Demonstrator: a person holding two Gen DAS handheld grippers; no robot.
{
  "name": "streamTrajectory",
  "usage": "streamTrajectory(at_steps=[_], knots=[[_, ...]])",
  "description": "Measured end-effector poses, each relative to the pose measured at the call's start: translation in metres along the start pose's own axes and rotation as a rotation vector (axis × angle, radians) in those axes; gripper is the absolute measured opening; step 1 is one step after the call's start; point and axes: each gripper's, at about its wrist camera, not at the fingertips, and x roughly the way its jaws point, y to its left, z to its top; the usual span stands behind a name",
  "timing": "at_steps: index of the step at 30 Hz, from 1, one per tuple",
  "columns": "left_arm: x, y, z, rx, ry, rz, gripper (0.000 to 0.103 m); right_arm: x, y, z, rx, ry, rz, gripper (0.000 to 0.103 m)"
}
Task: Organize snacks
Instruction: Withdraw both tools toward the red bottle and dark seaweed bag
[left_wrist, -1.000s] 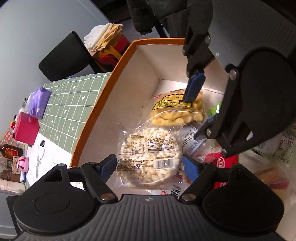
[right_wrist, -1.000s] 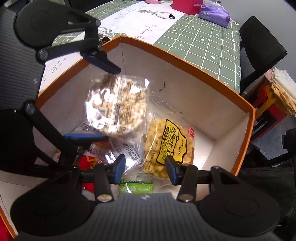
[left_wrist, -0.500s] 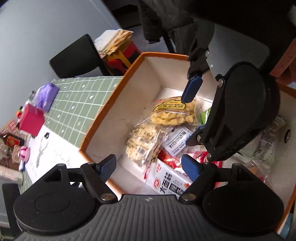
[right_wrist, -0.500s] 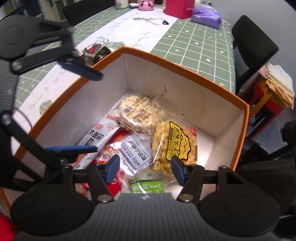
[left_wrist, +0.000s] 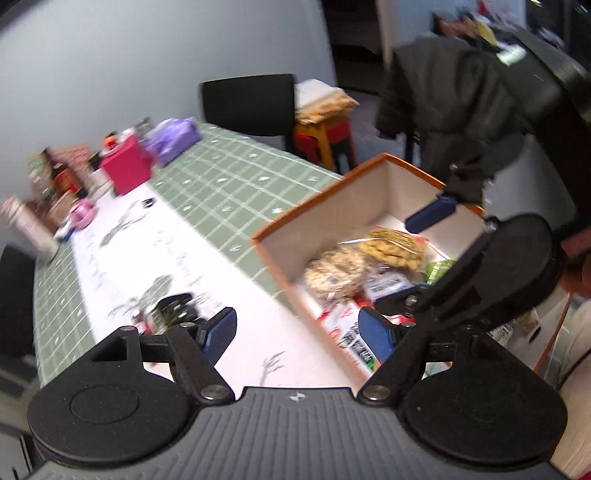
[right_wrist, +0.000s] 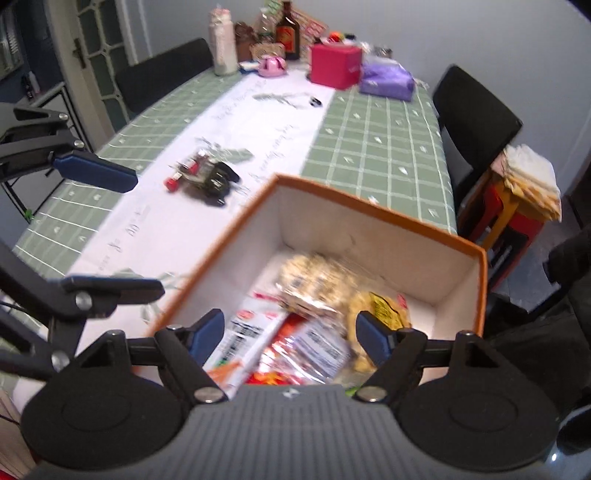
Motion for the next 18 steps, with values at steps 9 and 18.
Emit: streamTrajectory(at_steps=[9, 18], knots=[[-0.013, 0.064, -0.028, -0.187, -0.005, 0.098, 0.088, -0.004, 0.050, 0.032, -0.126, -0.089, 0.036, 0.074], [0.014, 0.120, -0.061, -0.336, 0.022, 0.158, 0.078, 0.039, 0.085, 0.064, -0.226, -0.078, 0.025, 0.067]])
